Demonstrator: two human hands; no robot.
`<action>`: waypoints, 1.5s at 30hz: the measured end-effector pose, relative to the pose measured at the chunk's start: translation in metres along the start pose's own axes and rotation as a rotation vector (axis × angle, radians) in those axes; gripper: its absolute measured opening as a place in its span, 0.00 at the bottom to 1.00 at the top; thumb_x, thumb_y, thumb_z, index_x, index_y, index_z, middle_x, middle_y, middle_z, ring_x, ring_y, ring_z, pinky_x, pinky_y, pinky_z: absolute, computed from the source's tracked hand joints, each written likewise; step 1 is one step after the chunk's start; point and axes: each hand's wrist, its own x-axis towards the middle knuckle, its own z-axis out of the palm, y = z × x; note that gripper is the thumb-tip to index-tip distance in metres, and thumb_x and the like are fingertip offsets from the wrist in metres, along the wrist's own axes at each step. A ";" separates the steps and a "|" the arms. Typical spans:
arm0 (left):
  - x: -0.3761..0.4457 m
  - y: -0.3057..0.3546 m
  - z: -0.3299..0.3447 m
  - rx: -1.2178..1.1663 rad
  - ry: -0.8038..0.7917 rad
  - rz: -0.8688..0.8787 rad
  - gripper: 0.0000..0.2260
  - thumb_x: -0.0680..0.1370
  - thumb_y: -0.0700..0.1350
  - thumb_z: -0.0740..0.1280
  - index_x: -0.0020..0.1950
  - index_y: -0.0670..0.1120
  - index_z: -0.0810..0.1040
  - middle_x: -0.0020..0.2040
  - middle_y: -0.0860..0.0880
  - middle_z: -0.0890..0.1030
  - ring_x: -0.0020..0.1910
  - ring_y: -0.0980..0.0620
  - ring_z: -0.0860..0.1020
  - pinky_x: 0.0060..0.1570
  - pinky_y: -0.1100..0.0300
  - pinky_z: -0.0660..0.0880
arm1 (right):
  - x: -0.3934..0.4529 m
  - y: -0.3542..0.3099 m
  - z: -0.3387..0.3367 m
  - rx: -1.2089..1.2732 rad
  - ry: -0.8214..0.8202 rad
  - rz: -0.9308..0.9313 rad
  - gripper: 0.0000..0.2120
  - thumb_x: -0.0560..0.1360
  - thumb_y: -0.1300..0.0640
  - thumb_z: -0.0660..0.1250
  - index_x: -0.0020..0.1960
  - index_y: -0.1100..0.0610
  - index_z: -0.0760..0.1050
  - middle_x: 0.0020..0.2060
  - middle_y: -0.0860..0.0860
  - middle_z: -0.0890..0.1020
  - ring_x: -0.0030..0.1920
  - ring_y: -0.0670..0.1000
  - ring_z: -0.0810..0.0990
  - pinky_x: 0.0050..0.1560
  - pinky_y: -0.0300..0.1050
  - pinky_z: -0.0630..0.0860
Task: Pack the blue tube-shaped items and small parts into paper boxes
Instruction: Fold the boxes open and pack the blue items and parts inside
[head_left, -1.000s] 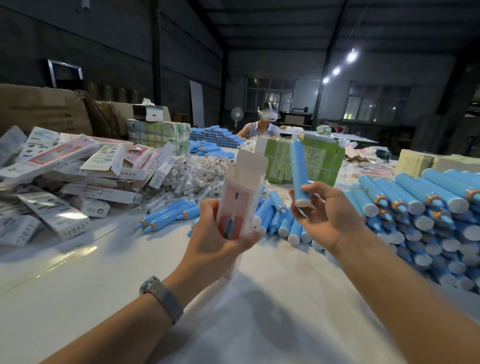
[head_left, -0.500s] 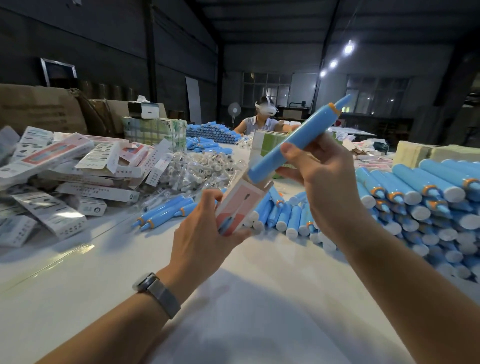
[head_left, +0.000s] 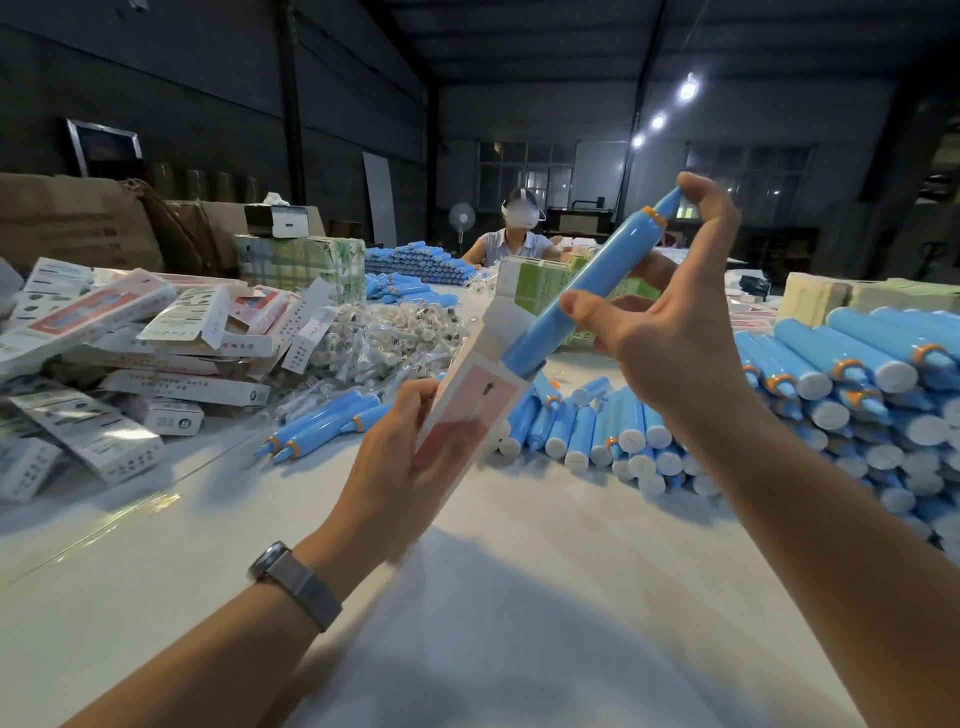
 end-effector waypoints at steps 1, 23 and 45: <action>0.000 -0.001 0.000 -0.013 0.000 -0.009 0.12 0.74 0.58 0.65 0.54 0.54 0.72 0.48 0.61 0.79 0.44 0.56 0.78 0.40 0.60 0.75 | -0.001 -0.001 0.000 -0.012 -0.015 -0.011 0.41 0.69 0.67 0.76 0.72 0.50 0.54 0.42 0.20 0.73 0.46 0.45 0.82 0.45 0.47 0.84; -0.001 -0.006 0.001 -0.060 0.099 -0.032 0.11 0.72 0.57 0.68 0.50 0.57 0.70 0.45 0.68 0.79 0.42 0.61 0.79 0.37 0.68 0.75 | -0.012 0.007 0.006 -0.031 0.019 0.028 0.11 0.78 0.54 0.69 0.58 0.45 0.74 0.40 0.51 0.85 0.38 0.52 0.84 0.39 0.55 0.82; 0.010 -0.023 -0.010 0.170 0.427 -0.007 0.19 0.76 0.48 0.73 0.51 0.55 0.62 0.44 0.51 0.76 0.41 0.41 0.76 0.37 0.47 0.74 | -0.038 0.039 0.060 -0.176 -0.192 0.003 0.10 0.76 0.50 0.65 0.57 0.46 0.79 0.52 0.42 0.75 0.51 0.41 0.77 0.47 0.36 0.74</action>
